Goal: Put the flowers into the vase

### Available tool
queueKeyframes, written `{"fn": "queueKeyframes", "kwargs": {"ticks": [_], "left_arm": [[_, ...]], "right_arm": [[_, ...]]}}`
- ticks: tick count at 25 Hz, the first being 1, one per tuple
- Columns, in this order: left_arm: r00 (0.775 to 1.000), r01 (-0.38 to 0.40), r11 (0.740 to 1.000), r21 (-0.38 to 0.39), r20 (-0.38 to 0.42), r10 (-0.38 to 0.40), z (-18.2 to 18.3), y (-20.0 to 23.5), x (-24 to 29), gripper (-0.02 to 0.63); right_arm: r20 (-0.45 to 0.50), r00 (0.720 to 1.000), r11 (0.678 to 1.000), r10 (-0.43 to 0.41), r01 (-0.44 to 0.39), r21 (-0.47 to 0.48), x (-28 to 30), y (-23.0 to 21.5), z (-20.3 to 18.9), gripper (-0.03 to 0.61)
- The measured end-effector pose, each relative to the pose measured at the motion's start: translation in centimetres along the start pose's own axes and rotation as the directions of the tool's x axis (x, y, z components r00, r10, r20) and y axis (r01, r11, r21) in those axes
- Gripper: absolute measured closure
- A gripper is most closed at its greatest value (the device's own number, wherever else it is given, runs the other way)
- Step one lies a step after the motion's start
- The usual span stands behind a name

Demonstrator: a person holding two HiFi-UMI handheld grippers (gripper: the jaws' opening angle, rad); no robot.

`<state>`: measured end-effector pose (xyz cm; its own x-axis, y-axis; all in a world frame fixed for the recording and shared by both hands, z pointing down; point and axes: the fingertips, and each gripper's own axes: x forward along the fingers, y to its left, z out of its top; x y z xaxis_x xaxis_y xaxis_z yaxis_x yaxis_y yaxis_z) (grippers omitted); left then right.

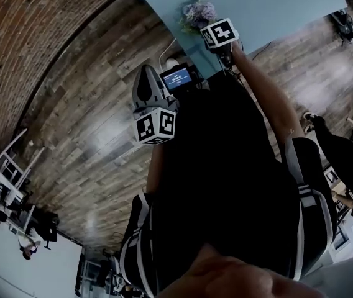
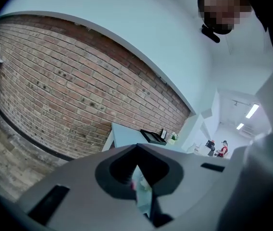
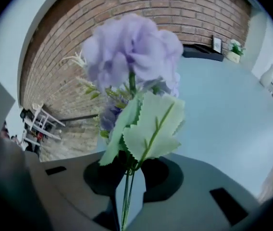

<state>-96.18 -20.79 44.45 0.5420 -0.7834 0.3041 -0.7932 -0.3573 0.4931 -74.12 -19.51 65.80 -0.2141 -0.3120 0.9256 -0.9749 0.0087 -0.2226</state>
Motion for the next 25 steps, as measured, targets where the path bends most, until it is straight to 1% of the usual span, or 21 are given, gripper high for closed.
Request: {"fn": "queueKeyframes", "kwargs": {"ticks": [2,3,4,5,6,8,11,14,17,19,22,23,25], "left_arm": [[1.0,0.023,1.0,0.001,-0.013,-0.023,-0.2,-0.3,0.5,0.6],[0.999,0.038,0.999,0.002,-0.022,-0.038,-0.4,-0.5,0.8,0.6],[0.998,0.055,0.998,0.004,-0.032,-0.055,-0.7,-0.9,1.2,0.6],[0.996,0.074,0.997,0.007,-0.041,-0.074,-0.9,-1.4,1.6,0.6],[0.994,0.094,0.995,0.014,-0.048,-0.093,-1.0,-2.0,2.1,0.6],[0.99,0.129,0.991,0.032,-0.055,-0.127,-1.1,-3.6,2.9,0.6],[0.985,0.164,0.985,0.05,-0.057,-0.161,-0.9,-6.3,3.4,0.6],[0.976,0.209,0.974,0.085,-0.071,-0.204,-1.7,-10.5,3.3,0.6],[0.964,0.261,0.957,0.125,-0.09,-0.251,-3.8,-17.0,2.9,0.6],[0.957,0.285,0.948,0.144,-0.1,-0.272,-5.8,-21.5,3.0,0.6],[0.951,0.304,0.939,0.158,-0.114,-0.289,-8.5,-27.2,3.9,0.6],[0.947,0.313,0.934,0.172,-0.126,-0.295,-9.2,-28.7,4.0,0.6],[0.937,0.341,0.914,0.219,-0.156,-0.312,-10.8,-31.2,3.8,0.6]], "right_arm": [[0.133,0.991,0.994,0.032,-0.045,0.098,-2.7,-0.6,1.2,0.485],[0.207,0.978,0.987,0.042,-0.072,0.141,-4.5,-0.8,1.8,0.486],[0.282,0.958,0.979,0.048,-0.1,0.175,-6.5,-1.0,2.3,0.486],[0.358,0.933,0.972,0.049,-0.127,0.198,-8.7,-1.1,2.8,0.486],[0.432,0.901,0.965,0.045,-0.15,0.213,-11.0,-1.2,3.2,0.486],[0.559,0.829,0.959,0.017,-0.172,0.226,-15.3,-1.5,3.7,0.485],[0.683,0.729,0.958,-0.046,-0.161,0.237,-20.5,-2.4,3.0,0.485],[0.758,0.643,0.957,-0.109,-0.14,0.255,-24.3,-4.1,0.9,0.485],[0.805,0.568,0.952,-0.174,-0.112,0.285,-28.6,-7.8,-2.8,0.485],[0.825,0.524,0.95,-0.21,-0.091,0.299,-31.2,-10.7,-5.4,0.485],[0.847,0.469,0.951,-0.25,-0.044,0.306,-34.1,-14.9,-8.6,0.485],[0.852,0.456,0.951,-0.258,-0.035,0.307,-34.7,-15.9,-9.5,0.485],[0.859,0.439,0.951,-0.262,-0.035,0.308,-35.4,-17.2,-11.6,0.485]]}}
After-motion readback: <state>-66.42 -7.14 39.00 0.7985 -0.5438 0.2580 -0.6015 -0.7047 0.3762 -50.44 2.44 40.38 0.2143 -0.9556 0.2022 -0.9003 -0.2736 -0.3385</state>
